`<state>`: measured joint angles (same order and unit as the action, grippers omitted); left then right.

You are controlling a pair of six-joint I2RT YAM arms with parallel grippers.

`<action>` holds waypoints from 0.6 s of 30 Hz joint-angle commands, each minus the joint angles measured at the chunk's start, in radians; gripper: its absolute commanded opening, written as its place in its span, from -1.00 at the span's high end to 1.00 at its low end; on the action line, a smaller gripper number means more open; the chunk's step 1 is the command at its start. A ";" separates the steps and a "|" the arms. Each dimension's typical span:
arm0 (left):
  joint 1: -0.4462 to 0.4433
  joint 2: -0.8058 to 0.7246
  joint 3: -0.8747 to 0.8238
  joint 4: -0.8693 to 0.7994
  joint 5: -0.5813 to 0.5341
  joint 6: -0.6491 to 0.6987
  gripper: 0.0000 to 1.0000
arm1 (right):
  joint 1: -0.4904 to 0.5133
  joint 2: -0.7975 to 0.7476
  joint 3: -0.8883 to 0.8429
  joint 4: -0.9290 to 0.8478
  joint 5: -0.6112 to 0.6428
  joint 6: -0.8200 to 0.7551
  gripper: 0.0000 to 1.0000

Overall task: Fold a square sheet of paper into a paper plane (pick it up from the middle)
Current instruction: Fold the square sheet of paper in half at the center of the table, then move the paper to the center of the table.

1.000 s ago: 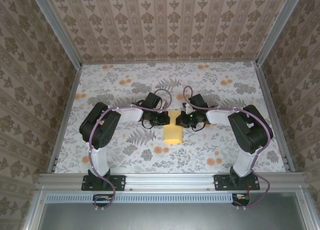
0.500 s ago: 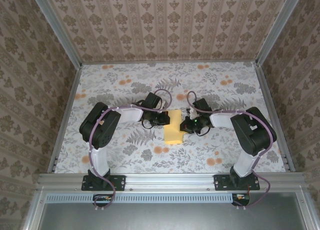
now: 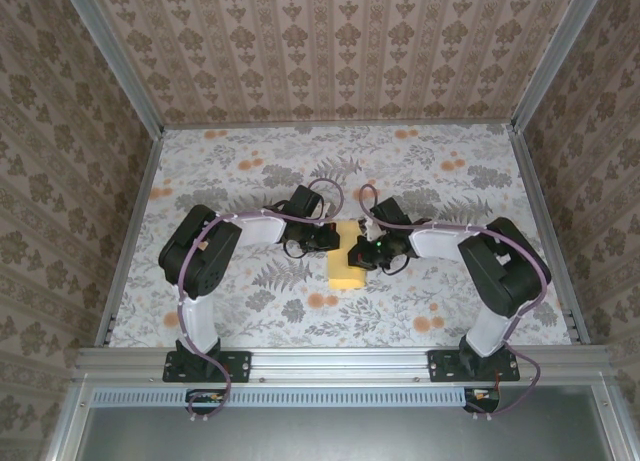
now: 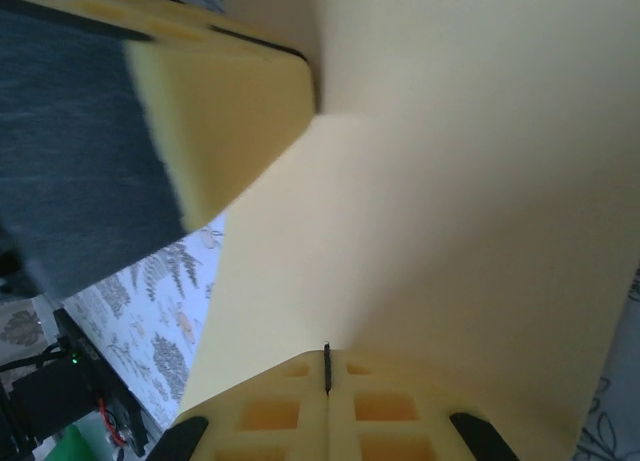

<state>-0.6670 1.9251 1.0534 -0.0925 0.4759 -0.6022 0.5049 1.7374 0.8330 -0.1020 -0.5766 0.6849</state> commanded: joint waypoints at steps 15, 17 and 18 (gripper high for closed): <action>0.041 0.100 -0.100 -0.253 -0.157 -0.009 1.00 | -0.017 -0.192 -0.299 -0.116 0.085 -0.014 1.00; 0.048 0.088 -0.105 -0.253 -0.159 -0.008 1.00 | -0.020 -0.233 -0.304 -0.147 0.101 -0.022 1.00; 0.053 0.081 -0.111 -0.252 -0.159 -0.007 1.00 | -0.022 -0.258 -0.300 -0.161 0.108 -0.025 1.00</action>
<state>-0.6525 1.9266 1.0397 -0.0822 0.5030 -0.6098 0.4885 1.5185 0.5674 -0.0975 -0.5354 0.6804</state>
